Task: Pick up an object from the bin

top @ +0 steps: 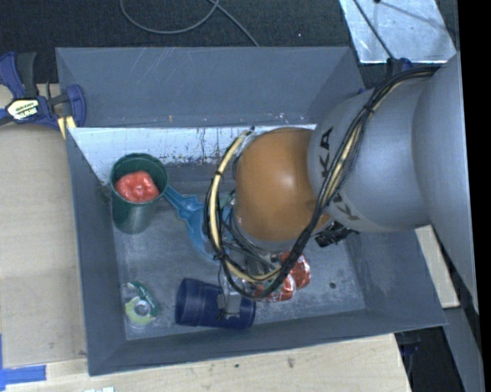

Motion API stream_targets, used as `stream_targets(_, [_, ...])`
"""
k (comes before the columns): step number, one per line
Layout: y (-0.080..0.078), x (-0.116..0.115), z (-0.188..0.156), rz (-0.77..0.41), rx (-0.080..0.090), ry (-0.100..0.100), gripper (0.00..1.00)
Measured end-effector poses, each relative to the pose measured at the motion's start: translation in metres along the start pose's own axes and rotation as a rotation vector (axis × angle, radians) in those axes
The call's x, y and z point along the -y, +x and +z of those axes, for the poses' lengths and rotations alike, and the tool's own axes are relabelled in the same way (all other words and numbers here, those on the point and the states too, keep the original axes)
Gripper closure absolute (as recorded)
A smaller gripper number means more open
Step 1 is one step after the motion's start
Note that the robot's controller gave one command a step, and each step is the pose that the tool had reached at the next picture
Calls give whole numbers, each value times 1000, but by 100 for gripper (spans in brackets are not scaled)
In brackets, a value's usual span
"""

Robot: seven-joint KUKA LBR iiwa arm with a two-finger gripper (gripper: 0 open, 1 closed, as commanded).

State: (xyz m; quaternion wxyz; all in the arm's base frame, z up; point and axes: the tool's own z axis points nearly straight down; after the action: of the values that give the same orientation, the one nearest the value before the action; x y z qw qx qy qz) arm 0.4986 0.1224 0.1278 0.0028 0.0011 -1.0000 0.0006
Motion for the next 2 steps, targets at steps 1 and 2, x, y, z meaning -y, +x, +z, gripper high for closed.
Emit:
stream_targets(1, [-2, 0, -5, 3, 8, -2, 0])
stream_targets(2, [13, -20, 43, -2, -12, 4, 0])
